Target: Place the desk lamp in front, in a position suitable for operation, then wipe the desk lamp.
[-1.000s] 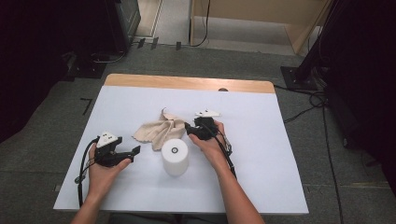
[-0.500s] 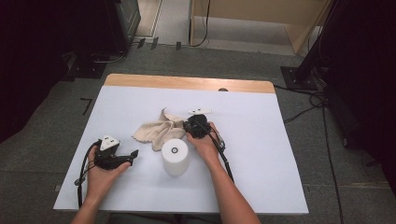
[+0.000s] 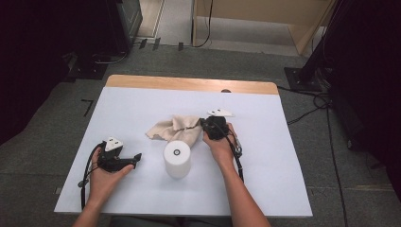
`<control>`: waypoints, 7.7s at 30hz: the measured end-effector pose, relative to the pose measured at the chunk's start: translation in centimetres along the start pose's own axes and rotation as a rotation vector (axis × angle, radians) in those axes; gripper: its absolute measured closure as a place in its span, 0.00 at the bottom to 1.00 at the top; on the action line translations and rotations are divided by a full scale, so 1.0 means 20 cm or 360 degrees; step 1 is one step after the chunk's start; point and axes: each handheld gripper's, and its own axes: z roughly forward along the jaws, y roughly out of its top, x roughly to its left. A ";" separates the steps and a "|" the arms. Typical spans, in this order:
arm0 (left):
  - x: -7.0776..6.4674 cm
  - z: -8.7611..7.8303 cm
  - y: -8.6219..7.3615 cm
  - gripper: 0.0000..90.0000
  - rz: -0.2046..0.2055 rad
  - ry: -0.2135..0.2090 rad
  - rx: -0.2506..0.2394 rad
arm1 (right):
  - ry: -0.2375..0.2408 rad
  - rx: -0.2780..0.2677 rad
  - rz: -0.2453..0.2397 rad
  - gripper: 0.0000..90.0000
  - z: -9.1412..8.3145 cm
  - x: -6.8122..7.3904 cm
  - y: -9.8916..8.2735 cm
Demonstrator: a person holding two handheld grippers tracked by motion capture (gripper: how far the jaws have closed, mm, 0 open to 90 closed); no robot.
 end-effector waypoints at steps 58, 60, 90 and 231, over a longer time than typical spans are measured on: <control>-0.02 -0.01 0.00 0.14 0.0056 -0.0053 -0.0040 | -0.0417 0.0176 0.0013 0.89 -0.01 -0.20 -0.19; -0.02 -0.02 0.00 0.13 0.0074 -0.0085 -0.0061 | -0.0418 0.0182 0.0010 0.93 -0.02 -0.20 -0.18; -0.47 -0.06 0.16 0.00 0.0428 -0.0634 -0.0241 | -0.0338 0.0027 0.0094 0.95 -0.29 -0.20 -0.34; -0.51 -0.02 0.21 0.10 0.0614 -0.0616 -0.0362 | 0.0611 -0.0234 -0.0014 0.96 -0.45 0.37 -0.14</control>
